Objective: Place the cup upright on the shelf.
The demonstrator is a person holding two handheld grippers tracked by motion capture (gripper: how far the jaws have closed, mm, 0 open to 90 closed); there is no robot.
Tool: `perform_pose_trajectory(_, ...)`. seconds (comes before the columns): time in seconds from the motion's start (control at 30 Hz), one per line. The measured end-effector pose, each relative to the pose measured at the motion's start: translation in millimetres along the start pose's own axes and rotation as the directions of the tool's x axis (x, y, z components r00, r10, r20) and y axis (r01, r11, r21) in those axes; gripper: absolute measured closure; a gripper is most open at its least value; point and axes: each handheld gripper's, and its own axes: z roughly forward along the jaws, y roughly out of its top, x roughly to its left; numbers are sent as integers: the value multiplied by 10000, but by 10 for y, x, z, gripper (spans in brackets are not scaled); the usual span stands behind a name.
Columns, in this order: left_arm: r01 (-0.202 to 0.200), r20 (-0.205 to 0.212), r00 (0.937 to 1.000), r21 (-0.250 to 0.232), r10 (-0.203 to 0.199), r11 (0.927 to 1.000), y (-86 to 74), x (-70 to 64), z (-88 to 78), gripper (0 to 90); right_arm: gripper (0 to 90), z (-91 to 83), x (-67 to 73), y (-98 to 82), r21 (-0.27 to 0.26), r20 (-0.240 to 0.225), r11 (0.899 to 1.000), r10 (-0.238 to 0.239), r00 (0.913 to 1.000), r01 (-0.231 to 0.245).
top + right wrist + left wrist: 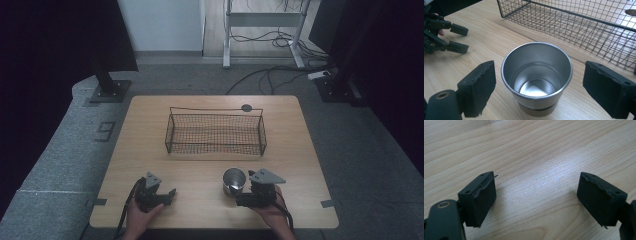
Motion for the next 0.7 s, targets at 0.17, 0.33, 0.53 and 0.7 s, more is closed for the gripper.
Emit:
perform_pose_trajectory(0.17, 1, -2, 10000, 0, -1, 10000, 0, 0, 0, 157, 107, 46, 20, 8, 50, 11, 10000, -63, 10000, 63)
perform_pose_trajectory(0.33, -2, 0, 10000, 3, 2, 10000, 0, 0, 0, 157, 91, 99, 45, 5, 160, 22, 9998, -84, 10000, 84)
perform_pose_trajectory(0.53, 1, 0, 10000, 1, -1, 10000, 0, 0, 0, 157, 69, 140, 58, 4, 251, 149, 9996, -144, 9998, 141)
perform_pose_trajectory(0.7, 1, -2, 10000, 2, -1, 10000, 0, 0, 0, 157, 32, 229, 64, 2, 443, 175, 9990, -117, 9998, 109)
